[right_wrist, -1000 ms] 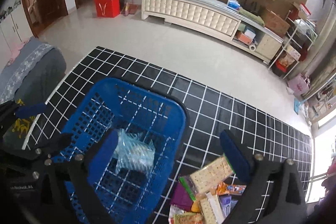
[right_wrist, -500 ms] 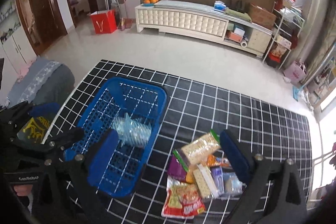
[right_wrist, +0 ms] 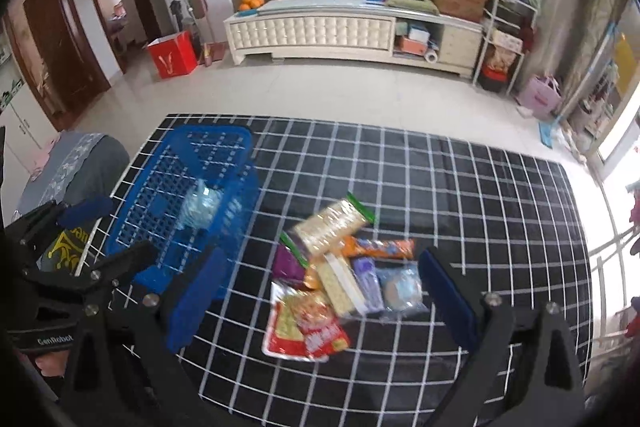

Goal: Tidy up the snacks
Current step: 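Move both tools back toward the snack pile, then grasp the clear cracker pack with white strip using the right gripper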

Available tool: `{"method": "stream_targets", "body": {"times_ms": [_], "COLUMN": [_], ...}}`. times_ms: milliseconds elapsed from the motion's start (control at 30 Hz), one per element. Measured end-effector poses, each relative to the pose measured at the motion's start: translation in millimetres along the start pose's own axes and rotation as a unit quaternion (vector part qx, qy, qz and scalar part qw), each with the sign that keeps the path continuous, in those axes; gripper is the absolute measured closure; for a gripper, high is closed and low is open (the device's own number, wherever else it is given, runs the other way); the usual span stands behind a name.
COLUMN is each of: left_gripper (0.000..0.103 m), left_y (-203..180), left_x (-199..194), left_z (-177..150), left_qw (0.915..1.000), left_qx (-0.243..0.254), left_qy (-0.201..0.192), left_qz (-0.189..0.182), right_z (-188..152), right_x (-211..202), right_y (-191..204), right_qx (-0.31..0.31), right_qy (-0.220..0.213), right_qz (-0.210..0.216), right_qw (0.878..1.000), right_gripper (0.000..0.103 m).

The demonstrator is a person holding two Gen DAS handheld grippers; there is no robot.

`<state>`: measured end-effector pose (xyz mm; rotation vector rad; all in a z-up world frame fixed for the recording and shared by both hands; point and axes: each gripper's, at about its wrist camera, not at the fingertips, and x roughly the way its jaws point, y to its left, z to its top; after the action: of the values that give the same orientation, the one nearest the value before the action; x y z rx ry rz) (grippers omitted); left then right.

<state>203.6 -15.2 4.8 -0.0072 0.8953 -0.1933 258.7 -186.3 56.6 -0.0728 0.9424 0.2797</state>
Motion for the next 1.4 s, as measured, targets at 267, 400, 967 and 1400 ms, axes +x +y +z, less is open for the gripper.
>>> {"method": "stream_targets", "body": {"times_ms": [267, 400, 967, 1400], "left_gripper": [0.021, 0.021, 0.021, 0.021], "left_y": [-44.6, -58.7, -74.0, -69.5], "left_x": [26.6, 32.8, 83.3, 113.0], "left_z": [-28.7, -49.7, -113.0, -118.1], "left_qw": [0.9996, 0.9998, 0.9952, 0.9933], "left_qx": [0.012, 0.001, -0.071, -0.074], "left_qy": [0.022, 0.020, 0.032, 0.060], "left_qz": [-0.014, -0.008, 0.060, 0.065], "right_z": [-38.8, -60.3, -101.0, -84.6], "right_x": [11.2, 22.0, 121.3, 181.9], "right_y": [-34.1, -42.1, -41.9, -32.2], "right_qx": [-0.009, -0.019, -0.100, -0.156], "right_qy": [0.019, 0.026, 0.077, 0.117], "right_qz": [0.002, 0.019, 0.043, 0.044], "right_qw": [1.000, 0.999, 0.991, 0.980], "right_gripper": [0.004, 0.011, 0.024, 0.033]}}
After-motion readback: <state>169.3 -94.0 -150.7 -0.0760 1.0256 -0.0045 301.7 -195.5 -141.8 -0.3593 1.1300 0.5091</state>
